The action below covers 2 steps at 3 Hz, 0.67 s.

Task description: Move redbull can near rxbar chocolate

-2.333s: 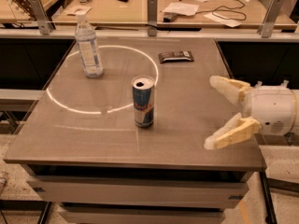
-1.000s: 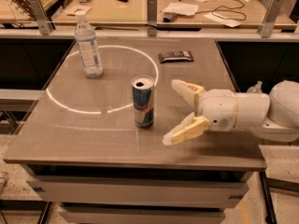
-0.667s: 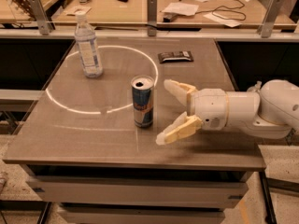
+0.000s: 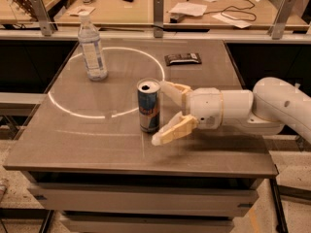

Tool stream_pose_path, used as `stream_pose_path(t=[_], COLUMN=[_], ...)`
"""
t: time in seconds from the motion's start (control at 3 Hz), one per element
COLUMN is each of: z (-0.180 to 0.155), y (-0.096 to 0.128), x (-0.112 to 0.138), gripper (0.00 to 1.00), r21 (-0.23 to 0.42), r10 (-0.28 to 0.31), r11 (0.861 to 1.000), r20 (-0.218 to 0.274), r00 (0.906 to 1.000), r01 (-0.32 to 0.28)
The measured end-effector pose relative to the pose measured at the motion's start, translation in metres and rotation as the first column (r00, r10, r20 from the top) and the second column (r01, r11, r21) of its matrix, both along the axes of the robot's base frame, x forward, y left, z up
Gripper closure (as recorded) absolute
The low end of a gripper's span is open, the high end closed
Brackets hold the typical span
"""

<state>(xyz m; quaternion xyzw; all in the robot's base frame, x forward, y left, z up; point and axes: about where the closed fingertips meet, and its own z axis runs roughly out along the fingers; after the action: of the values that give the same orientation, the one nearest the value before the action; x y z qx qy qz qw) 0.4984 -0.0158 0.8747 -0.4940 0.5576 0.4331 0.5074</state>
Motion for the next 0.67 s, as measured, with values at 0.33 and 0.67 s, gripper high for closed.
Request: stream_pose_path(t=[0.33, 0.67], z=[-0.001, -0.003], y=[0.011, 0.021], x=[0.004, 0.003], gripper=[0.09, 0.27], r21=[0.001, -0.009], r10=[0.029, 0.041], r11=[1.000, 0.999], r20=[-0.010, -0.035], r00=[0.9995, 0.9985], r01=[-0.029, -0.042])
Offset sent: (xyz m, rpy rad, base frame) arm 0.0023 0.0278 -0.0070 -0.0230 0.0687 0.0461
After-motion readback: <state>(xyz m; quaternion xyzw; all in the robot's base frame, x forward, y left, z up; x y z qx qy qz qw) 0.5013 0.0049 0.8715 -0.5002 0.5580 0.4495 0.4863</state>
